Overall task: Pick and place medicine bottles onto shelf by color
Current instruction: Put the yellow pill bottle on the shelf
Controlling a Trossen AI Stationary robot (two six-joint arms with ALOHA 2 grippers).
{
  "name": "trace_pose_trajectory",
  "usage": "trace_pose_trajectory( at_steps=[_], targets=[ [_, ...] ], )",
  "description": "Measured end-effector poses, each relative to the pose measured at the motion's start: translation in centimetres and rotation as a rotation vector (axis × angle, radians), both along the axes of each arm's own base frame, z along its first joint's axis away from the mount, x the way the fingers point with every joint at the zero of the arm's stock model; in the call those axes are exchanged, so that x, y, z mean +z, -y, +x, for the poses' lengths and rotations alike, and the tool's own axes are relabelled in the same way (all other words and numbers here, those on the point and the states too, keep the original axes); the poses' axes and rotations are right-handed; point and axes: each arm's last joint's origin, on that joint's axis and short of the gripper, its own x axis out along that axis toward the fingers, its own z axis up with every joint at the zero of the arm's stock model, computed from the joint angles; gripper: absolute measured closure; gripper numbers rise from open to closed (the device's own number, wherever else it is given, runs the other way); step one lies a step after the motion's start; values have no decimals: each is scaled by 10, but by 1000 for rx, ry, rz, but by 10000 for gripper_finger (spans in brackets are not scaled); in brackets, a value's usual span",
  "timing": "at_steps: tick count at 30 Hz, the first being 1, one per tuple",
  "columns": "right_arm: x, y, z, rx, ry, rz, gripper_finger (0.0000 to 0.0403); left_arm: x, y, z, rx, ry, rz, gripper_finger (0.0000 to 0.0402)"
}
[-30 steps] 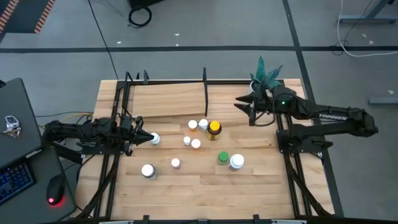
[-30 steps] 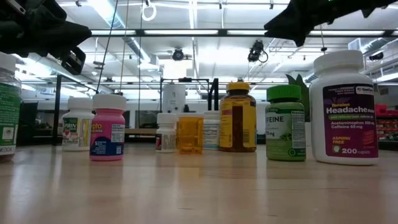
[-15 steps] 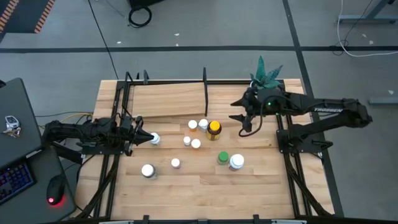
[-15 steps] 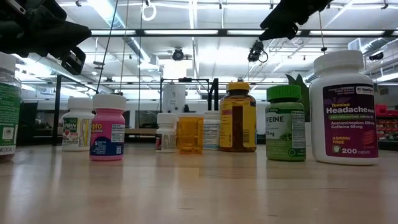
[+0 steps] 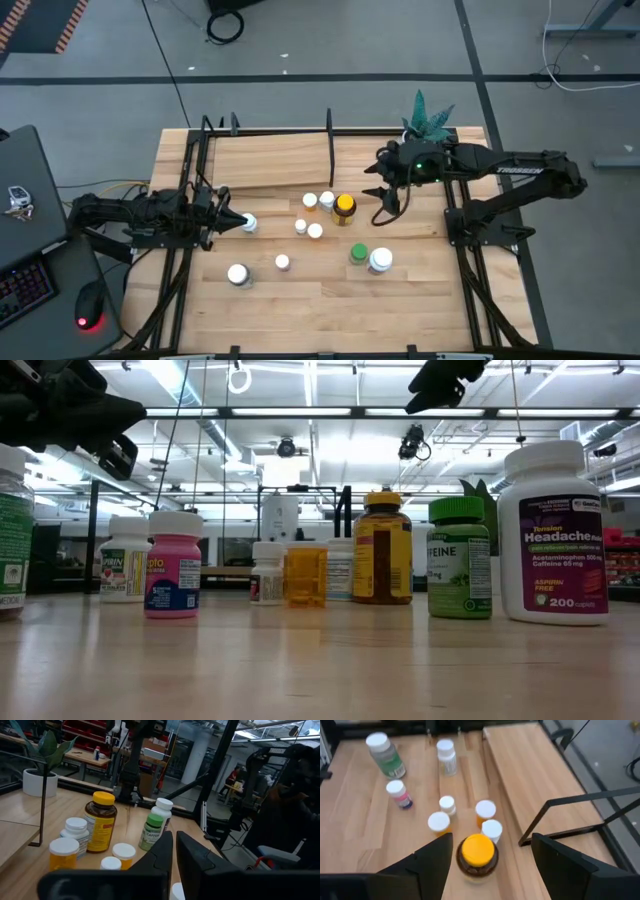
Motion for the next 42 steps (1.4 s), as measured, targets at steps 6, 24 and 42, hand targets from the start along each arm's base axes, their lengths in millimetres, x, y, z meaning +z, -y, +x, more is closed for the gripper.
trace_pose_trajectory(
  at_steps=[6, 24, 42],
  targets=[
    [-3, -9, 19, 34, -84, 10, 127, 0, 0, 0, 0, 0, 1, 364],
    [-1, -30, 43, 86, -186, 33, 128, 0, 0, 0, 0, 0, 0, 367],
    [-65, -9, 88, 20, -434, 3, 91, 0, 0, 0, 0, 0, 0, 372]
  ],
)
